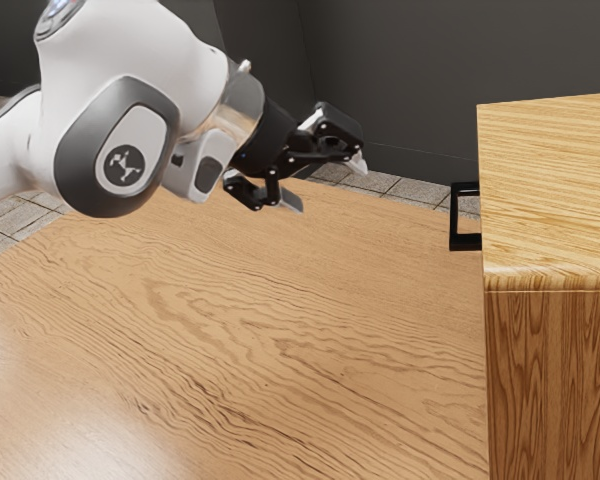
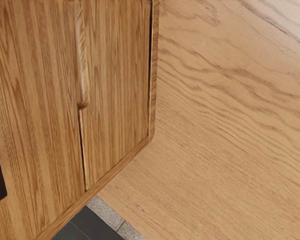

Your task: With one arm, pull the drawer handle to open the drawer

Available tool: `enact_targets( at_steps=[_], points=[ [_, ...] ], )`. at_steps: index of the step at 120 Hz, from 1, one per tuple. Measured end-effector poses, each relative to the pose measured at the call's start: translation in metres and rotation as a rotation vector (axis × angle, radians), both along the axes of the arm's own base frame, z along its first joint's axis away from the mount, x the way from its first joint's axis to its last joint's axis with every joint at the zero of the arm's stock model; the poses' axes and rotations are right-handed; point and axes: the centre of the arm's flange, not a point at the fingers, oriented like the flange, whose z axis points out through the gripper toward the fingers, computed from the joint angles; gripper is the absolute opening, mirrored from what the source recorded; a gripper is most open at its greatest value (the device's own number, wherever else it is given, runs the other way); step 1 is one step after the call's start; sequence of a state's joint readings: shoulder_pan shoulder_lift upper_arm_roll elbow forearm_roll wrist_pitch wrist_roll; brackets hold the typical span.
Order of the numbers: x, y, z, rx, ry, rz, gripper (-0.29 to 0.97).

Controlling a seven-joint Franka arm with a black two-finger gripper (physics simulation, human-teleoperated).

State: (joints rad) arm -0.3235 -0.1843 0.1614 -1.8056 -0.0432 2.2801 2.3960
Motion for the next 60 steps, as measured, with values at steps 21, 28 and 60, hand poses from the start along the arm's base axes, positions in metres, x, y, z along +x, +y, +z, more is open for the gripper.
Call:
enact_targets(
  at_steps=[21, 28, 60],
  points=[
    [-0.001, -0.009, 0.001, 0.019, -0.019, -0.045, 0.68],
    [-0.002, -0.013, 0.002, 0.023, -0.027, -0.061, 0.68],
    [-0.012, -0.025, 0.016, 0.014, -0.072, -0.113, 0.68]
  ],
)
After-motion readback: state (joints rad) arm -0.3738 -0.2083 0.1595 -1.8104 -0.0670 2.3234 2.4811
